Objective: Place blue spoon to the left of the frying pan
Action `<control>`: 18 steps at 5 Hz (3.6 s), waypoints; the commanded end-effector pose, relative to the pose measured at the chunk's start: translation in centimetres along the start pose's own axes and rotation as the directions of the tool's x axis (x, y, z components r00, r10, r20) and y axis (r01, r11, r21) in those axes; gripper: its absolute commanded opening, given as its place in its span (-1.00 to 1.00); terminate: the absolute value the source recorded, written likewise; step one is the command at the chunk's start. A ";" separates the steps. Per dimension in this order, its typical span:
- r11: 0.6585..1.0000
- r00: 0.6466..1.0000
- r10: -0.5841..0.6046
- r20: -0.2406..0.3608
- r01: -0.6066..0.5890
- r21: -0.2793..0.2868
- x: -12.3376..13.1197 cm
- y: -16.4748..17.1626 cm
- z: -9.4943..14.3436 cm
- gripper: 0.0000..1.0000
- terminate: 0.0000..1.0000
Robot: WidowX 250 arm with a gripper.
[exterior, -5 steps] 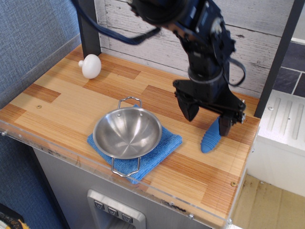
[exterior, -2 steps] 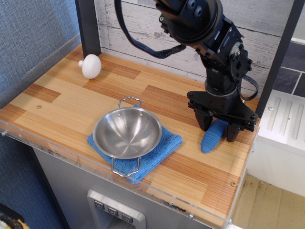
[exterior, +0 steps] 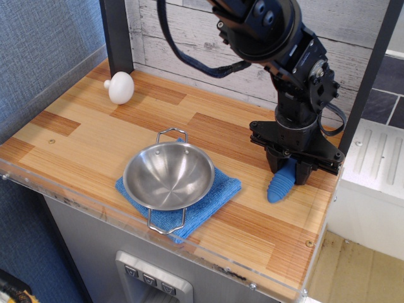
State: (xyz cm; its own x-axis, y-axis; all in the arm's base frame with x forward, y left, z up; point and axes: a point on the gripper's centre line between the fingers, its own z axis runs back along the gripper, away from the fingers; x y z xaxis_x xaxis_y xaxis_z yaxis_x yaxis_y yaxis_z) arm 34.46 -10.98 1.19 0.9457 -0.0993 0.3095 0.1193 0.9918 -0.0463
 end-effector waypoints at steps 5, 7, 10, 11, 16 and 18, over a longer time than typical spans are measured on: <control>0.995 0.987 0.090 0.136 -0.096 0.033 -1.7 2.8 11.6 -1.00 -1.00; 0.980 0.974 0.162 0.161 -0.178 0.089 -4.4 8.2 14.9 -1.00 -1.00; 0.830 0.839 0.516 0.173 -0.539 0.142 -9.6 14.7 15.9 -1.00 -1.00; 0.737 0.761 0.623 0.184 -0.649 0.188 -10.3 16.2 16.3 -1.00 -1.00; 0.305 0.385 0.844 0.374 -0.917 0.257 -11.7 25.2 13.6 -1.00 -1.00; 0.157 0.203 0.896 0.396 -0.977 0.145 -10.7 23.9 9.7 -1.00 -1.00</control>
State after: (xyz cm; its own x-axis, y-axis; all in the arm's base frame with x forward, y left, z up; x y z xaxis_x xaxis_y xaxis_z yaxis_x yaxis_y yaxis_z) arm 24.17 15.38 5.02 0.1845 0.9081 0.3758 -0.9553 0.2556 -0.1487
